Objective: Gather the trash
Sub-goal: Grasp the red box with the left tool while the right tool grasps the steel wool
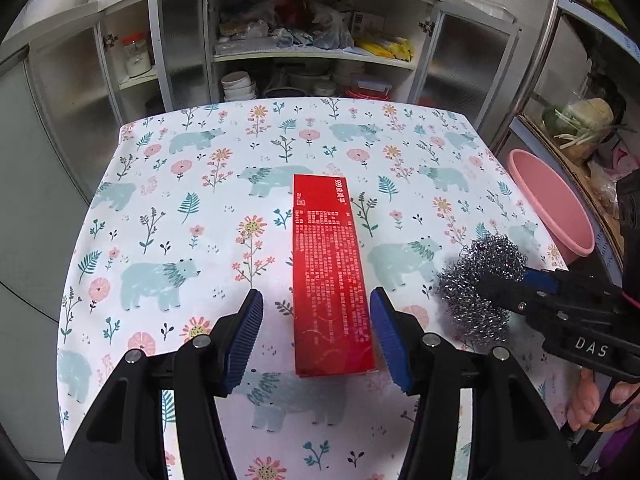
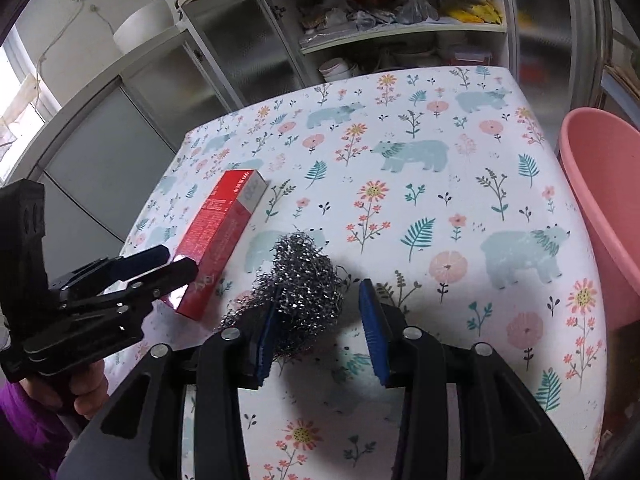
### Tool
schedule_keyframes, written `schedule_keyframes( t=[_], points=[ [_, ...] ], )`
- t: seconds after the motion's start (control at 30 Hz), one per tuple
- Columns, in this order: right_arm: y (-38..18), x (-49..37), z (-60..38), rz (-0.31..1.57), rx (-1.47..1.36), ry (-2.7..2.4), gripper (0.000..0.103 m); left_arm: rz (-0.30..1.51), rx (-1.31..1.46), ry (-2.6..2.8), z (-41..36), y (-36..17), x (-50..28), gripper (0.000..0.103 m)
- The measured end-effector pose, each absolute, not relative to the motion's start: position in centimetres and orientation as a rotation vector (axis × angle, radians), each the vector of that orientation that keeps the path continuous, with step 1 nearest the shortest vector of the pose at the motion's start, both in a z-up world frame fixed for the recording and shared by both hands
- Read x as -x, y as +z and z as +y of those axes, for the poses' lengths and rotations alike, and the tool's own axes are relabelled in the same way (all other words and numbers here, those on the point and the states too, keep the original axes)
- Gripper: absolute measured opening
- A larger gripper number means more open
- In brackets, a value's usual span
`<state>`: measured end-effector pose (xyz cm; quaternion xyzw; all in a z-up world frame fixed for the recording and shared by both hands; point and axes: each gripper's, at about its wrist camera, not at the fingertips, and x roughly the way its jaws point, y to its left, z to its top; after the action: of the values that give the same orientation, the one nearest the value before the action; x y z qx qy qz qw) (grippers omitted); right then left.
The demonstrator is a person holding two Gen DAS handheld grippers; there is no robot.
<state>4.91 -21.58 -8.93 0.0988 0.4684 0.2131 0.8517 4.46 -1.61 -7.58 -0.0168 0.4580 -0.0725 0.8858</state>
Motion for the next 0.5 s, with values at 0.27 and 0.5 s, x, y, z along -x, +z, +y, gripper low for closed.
schedule_keyframes(
  t=[0.27,0.5],
  points=[
    [-8.0,-3.8,-22.0,0.964,-0.189,0.450,0.020,0.968,0.004,-0.141,-2.7,-7.5,-5.1,0.055],
    [-7.0,-2.7,-22.6,0.926,-0.179,0.453,0.020,1.005,-0.038,-0.103,-3.2,-8.1,-5.8,0.048]
  ],
)
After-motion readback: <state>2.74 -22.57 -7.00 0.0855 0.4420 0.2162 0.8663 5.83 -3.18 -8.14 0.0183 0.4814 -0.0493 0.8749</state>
